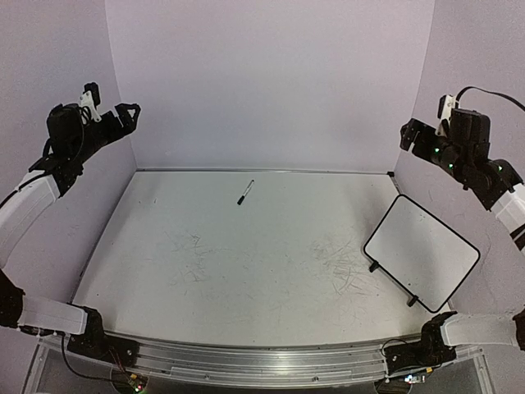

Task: Write a sentence on the whiteboard
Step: Move the whiteboard to the center of the board.

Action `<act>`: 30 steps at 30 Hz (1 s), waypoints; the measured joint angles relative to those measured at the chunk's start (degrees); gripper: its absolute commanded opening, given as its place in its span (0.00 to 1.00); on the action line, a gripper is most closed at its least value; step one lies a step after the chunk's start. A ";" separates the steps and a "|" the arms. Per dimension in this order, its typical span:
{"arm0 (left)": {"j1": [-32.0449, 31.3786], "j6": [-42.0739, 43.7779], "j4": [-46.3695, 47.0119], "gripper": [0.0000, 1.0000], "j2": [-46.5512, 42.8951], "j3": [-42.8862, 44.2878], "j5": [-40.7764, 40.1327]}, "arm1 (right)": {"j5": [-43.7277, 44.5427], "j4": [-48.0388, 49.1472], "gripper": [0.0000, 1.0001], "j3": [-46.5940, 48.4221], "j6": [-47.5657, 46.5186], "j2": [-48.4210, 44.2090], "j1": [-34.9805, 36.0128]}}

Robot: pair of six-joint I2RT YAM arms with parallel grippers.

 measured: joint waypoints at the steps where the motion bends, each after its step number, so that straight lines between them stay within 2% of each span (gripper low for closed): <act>1: 0.00 -0.08 0.00 0.99 0.11 0.03 0.47 | 0.13 -0.18 0.98 0.28 0.23 0.00 0.00; 7: 0.00 -0.42 -0.37 0.99 1.94 0.21 3.07 | 0.96 -1.31 0.98 -0.12 0.09 -0.05 0.00; 12: 0.00 -0.64 -0.50 0.99 3.21 0.19 4.53 | 2.85 -1.12 0.98 -4.50 -0.20 -2.31 -0.02; 19: 0.00 -1.46 -0.50 0.99 4.86 0.04 7.16 | -4.42 -1.60 0.98 -5.46 3.74 -1.07 0.86; 27: 0.00 -3.69 -0.88 0.99 8.18 -1.78 12.69 | -7.13 -2.05 0.98 -8.44 14.48 9.61 16.00; 30: 0.00 -3.79 -2.12 0.99 8.56 -2.62 14.85 | -6.86 -2.51 0.98 -10.49 21.80 12.74 19.77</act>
